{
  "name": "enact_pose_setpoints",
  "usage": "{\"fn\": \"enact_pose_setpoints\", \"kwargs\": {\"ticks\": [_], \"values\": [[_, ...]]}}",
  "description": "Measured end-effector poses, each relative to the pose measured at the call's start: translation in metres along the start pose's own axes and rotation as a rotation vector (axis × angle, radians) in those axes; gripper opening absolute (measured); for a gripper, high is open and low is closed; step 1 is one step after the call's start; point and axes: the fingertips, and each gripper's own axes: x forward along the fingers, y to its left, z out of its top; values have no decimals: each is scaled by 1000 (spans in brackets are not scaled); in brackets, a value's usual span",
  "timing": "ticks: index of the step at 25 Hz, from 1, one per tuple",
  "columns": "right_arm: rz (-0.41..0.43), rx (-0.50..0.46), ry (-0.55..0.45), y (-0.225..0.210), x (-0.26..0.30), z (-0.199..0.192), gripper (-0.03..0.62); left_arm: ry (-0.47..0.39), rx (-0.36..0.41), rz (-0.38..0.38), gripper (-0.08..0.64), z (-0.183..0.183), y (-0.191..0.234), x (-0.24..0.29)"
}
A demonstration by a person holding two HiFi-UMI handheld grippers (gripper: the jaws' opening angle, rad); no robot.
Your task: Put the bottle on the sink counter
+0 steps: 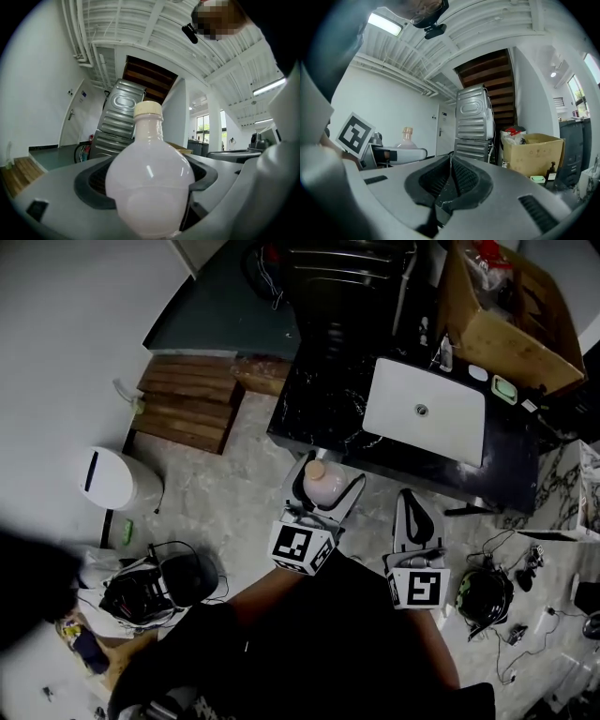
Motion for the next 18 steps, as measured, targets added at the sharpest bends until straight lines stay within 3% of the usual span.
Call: {"fn": "enact_pose_setpoints", "kwargs": {"ticks": [6, 18], "values": [[-5, 35, 18, -1, 68, 6, 40, 25, -5, -10, 400, 11, 51, 34], [-67, 24, 7, 6, 192, 18, 40, 45, 21, -106, 400, 25, 136, 92]]}}
